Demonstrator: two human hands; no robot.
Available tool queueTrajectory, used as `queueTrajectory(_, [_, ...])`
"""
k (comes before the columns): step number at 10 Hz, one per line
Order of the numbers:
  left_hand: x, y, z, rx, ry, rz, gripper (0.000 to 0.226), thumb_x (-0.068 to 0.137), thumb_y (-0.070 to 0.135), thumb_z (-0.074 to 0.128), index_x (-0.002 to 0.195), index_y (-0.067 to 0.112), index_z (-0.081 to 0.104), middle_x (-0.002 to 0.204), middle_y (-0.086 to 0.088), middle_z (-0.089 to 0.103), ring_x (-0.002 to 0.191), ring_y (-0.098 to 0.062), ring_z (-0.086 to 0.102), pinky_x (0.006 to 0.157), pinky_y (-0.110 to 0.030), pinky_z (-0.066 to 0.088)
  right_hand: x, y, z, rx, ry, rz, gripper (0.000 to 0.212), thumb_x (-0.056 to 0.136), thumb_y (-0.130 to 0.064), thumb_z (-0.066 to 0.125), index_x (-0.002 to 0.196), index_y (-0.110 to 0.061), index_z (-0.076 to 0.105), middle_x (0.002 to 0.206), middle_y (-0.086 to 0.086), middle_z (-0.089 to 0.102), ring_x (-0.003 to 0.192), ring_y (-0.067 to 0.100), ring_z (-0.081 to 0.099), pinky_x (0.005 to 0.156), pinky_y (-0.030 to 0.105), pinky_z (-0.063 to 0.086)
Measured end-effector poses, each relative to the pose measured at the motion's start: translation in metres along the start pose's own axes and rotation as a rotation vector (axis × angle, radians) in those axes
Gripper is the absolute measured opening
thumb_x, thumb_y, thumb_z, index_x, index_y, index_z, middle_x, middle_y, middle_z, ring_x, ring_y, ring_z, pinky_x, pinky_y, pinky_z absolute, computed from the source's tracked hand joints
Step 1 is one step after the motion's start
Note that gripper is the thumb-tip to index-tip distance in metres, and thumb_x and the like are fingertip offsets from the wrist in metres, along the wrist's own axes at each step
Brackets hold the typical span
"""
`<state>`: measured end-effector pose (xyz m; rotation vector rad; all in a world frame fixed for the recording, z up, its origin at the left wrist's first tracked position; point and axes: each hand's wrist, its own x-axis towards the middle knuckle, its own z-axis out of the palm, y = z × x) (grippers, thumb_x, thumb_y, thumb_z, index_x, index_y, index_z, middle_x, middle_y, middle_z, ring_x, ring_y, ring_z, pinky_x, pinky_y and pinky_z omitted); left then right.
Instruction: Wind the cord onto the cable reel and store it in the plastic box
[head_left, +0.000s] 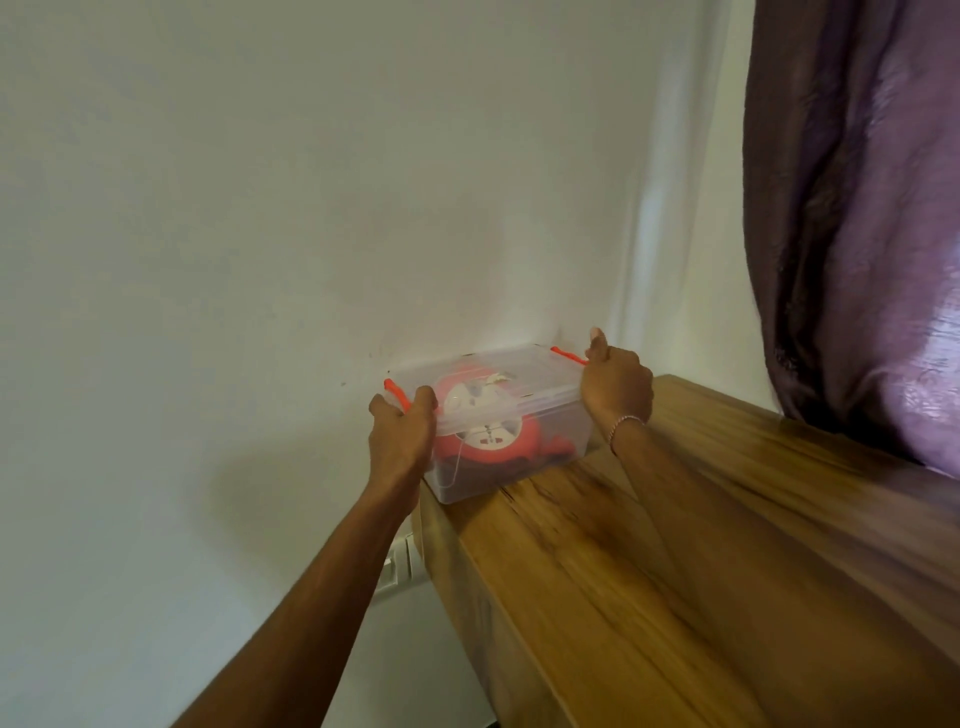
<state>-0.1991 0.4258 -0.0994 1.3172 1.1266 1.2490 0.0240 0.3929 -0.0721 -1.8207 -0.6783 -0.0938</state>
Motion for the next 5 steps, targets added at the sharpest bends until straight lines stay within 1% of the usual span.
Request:
queueTrajectory(1, [-0.011,0.014,-0.001,0.224,0.155,0.043,0.064,0.097,0.040,0.060,0.144,0.005,0.033,0.131,-0.019,0.056,0.104,-0.032,0.063,0.081,-0.047,0.058,-0.004,0.003,-0.019,-0.086,-0.078,-0.123,0.062,0.099,-0.061,0.031,0.117,-0.012,0.067,0.117,0.012,0.069,0.108,0.033,0.062,0.085,0.039,0.048])
queueTrajectory(2, [-0.028,0.035,0.013,0.673,0.252,0.198,0.081,0.090,0.046,0.067,0.150,0.004,0.032,0.151,-0.026,0.042,0.140,-0.046,0.038,0.115,-0.059,0.034,-0.012,0.015,-0.053,-0.226,-0.080,-0.220,0.053,0.098,-0.056,0.041,0.130,-0.017,0.059,0.128,0.011,0.063,0.118,0.031,0.057,0.095,0.040,0.046])
queueTrajectory(3, [-0.057,0.057,0.047,0.748,0.054,0.529,0.072,0.095,0.037,0.061,0.152,0.001,0.035,0.154,-0.025,0.041,0.143,-0.043,0.036,0.121,-0.052,0.025,-0.017,0.030,-0.100,-0.339,-0.006,-0.306,0.047,0.096,-0.049,0.048,0.131,-0.020,0.056,0.128,0.009,0.061,0.117,0.029,0.057,0.096,0.043,0.044])
queueTrajectory(4, [-0.095,0.070,0.100,0.671,-0.204,0.806,0.066,0.103,0.029,0.050,0.157,0.001,0.025,0.164,-0.022,0.028,0.152,-0.037,0.024,0.126,-0.047,0.016,-0.026,0.036,-0.166,-0.531,0.111,-0.366,0.045,0.093,-0.045,0.052,0.131,-0.020,0.056,0.130,0.007,0.060,0.118,0.030,0.055,0.099,0.046,0.041])
queueTrajectory(5, [-0.137,0.086,0.151,0.639,-0.367,1.001,0.067,0.105,0.032,0.047,0.159,0.004,0.021,0.168,-0.018,0.020,0.156,-0.033,0.016,0.128,-0.047,0.011,-0.034,0.046,-0.238,-0.681,0.323,-0.380,0.040,0.091,-0.041,0.053,0.121,-0.016,0.061,0.123,0.011,0.063,0.112,0.034,0.056,0.093,0.046,0.042])
